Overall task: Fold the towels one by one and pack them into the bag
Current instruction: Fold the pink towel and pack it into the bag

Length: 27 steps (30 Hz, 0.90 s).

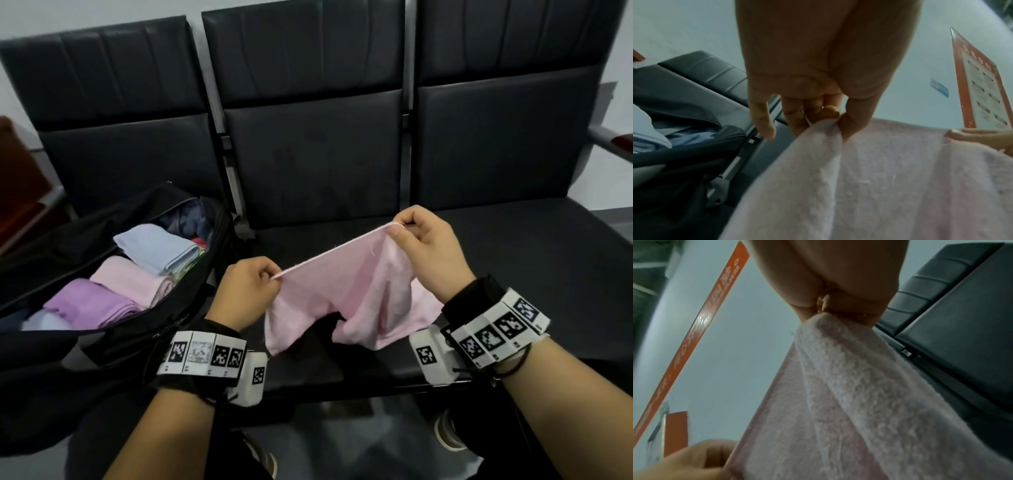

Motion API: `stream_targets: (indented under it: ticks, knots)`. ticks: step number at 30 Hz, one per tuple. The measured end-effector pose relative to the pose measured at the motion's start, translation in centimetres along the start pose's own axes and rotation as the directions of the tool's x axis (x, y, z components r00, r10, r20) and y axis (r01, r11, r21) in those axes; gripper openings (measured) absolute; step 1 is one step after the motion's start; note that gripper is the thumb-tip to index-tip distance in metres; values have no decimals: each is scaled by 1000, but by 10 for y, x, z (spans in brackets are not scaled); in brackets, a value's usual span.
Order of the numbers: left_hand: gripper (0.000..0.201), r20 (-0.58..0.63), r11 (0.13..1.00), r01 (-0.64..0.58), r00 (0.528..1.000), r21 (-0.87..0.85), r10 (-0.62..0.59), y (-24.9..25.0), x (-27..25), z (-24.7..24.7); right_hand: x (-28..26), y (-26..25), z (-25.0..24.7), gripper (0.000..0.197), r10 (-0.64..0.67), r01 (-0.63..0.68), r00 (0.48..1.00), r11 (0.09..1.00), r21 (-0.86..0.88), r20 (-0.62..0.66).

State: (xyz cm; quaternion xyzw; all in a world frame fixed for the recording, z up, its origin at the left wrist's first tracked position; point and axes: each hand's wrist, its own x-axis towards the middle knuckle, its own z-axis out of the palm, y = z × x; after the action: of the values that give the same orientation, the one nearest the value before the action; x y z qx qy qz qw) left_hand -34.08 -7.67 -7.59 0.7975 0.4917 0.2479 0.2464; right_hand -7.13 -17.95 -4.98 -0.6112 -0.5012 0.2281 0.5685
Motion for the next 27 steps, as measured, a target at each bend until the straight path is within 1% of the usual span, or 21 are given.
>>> stream_targets:
  ticks: [4,7,9,11,13,15,17,18,20,22,24,25,27]
  knots:
    - [14,3,995,18,1000,97,-18,-17,-3,2,3,4,-4,11,-1,0,997,1000,-5,-71]
    - [15,-18,993,32,999,114,-30,-32,-5,0,7,8,-11,12,39,-35,990,999,38,-135]
    - [16,-63,997,68,996,35,-66,-37,-5,-2,8,11,-15,13,69,-58,985,996,73,-160]
    - [18,-130,989,107,984,-101,-120,-35,-3,-5,8,13,-13,14,92,-80,983,994,76,-161]
    - [17,-178,973,93,975,-213,-132,-23,-1,-6,6,13,-4,12,101,-92,988,992,81,-114]
    - [22,-162,949,39,982,-314,-94,-3,1,-3,3,11,11,13,92,-90,995,994,66,-28]
    - [36,-70,914,-7,997,-406,-23,23,0,2,-1,6,26,18,68,-69,995,998,11,70]
    - [42,-19,903,-38,999,-428,33,35,-1,5,-3,3,33,19,53,-51,992,999,-18,118]
    - [48,76,898,-81,989,-433,126,55,-2,11,-6,-3,41,19,21,-11,975,999,-49,223]
    - [45,169,898,-79,971,-432,166,67,-4,15,-9,-7,44,17,-7,23,954,999,-49,301]
    - [32,208,900,-73,962,-430,177,72,-5,20,-10,-10,42,15,-24,41,947,998,-46,320]
    - [23,201,906,-78,964,-417,176,72,-6,21,-10,-11,41,13,-30,47,946,998,-44,324]
    - [8,144,923,-99,976,-372,163,71,-6,25,-11,-11,38,10,-47,64,940,997,-38,339]
